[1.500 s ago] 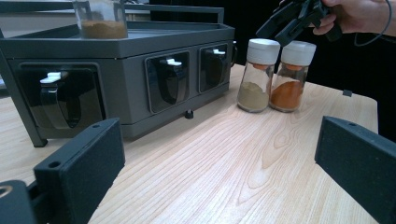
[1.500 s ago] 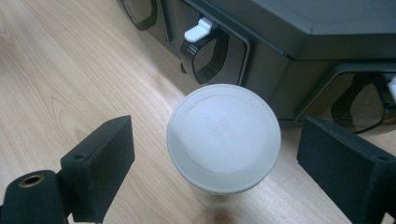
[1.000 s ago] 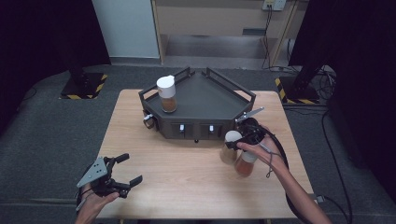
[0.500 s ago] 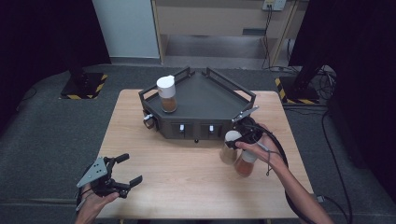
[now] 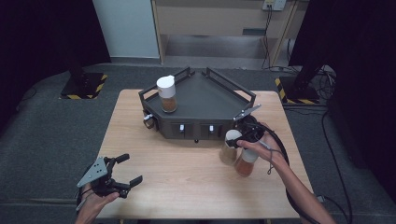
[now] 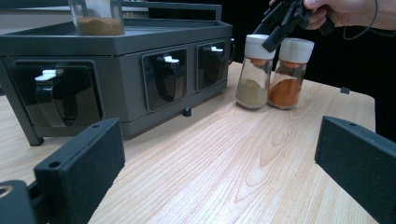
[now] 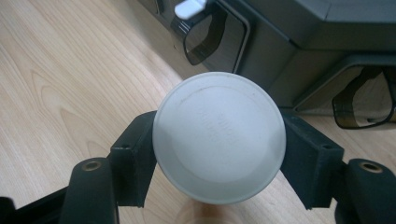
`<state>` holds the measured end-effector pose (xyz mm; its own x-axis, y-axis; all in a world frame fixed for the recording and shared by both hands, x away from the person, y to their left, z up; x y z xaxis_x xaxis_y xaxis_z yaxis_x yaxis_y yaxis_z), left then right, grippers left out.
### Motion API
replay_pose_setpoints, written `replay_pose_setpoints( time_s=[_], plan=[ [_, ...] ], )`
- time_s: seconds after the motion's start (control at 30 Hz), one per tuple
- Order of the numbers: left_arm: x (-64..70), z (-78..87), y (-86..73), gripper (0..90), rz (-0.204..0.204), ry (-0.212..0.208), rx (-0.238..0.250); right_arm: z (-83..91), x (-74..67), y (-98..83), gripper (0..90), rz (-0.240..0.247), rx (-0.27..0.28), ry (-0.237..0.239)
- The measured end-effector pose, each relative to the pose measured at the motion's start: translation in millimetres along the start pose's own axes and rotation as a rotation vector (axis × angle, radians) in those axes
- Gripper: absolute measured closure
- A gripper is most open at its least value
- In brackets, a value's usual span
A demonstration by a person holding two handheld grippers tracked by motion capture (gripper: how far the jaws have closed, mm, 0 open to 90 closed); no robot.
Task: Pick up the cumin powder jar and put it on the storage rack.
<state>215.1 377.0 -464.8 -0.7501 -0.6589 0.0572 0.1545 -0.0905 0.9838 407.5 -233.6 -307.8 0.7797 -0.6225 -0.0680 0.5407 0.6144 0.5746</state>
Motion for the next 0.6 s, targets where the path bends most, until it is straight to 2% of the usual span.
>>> replay_pose_setpoints(
  time_s=[0.3, 0.6],
  plan=[
    [-0.5, 0.2, -0.2, 0.3, 0.001, -0.002, 0.001, 12.2, -2.6, 17.1, 34.2, 0.06, -0.009, 0.007],
    [-0.8, -0.5, -0.5, 0.2, 0.006, -0.006, 0.0, 28.0, -4.4, 34.6, 34.2, 0.129, 0.007, 0.04]
  ],
)
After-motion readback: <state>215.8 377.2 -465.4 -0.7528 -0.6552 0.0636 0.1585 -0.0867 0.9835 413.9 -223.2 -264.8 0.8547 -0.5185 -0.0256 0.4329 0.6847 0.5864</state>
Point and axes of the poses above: each handheld gripper's, and its own axes: z roughly backward along the jaws, y roughly out of its top, x roughly to its right, the point moved 2 cm from there along -z, roughly forward along the jaws, and after that the axes turned 2 degrees about y, right-handed, at the moved point
